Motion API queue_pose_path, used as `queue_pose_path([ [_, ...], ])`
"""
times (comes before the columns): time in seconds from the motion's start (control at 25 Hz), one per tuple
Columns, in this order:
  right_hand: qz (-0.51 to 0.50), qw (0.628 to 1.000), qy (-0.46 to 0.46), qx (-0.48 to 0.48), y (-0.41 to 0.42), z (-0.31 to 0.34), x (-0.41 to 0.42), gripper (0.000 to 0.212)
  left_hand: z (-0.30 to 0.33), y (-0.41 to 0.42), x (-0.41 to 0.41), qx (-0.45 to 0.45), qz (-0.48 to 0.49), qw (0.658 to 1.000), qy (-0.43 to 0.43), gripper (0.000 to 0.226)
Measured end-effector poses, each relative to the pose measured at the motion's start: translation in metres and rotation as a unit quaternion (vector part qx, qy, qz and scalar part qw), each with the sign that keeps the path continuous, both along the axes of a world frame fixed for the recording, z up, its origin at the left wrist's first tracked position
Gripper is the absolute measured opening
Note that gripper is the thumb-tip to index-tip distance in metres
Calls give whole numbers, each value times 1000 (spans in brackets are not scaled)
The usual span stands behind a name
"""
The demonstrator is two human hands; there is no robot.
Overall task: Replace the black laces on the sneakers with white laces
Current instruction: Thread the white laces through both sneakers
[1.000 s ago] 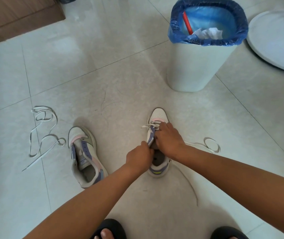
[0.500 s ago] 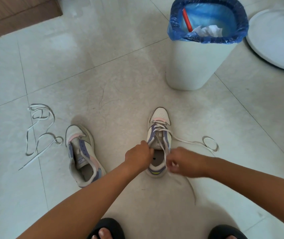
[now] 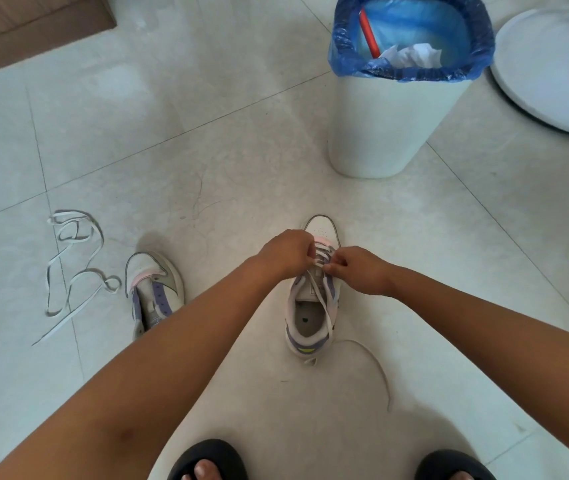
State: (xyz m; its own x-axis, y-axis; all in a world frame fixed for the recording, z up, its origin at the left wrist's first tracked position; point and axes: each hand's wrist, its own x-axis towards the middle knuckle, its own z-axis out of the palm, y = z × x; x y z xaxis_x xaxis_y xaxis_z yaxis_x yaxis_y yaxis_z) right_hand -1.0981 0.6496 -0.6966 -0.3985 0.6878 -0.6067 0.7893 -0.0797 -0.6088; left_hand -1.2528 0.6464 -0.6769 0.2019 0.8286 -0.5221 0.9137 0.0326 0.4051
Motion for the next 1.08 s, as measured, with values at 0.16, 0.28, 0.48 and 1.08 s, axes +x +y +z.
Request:
queue_pose_path([
  [0.16, -83, 987, 79, -116, -7, 1, 11, 35, 1, 16, 12, -48, -59, 996, 52, 12],
  [0.28, -84, 987, 78, -117, -10, 0, 12, 34, 4, 20, 21, -65, -113, 986, 108, 12],
  [0.48, -55, 995, 51, -65, -7, 0, 13, 31, -8, -2, 18, 73, -167, 974, 131, 21],
  [1.08, -71, 997, 17, -3, -11, -7, 6, 17, -29, -32, -25, -58, 164, 951, -255, 17],
])
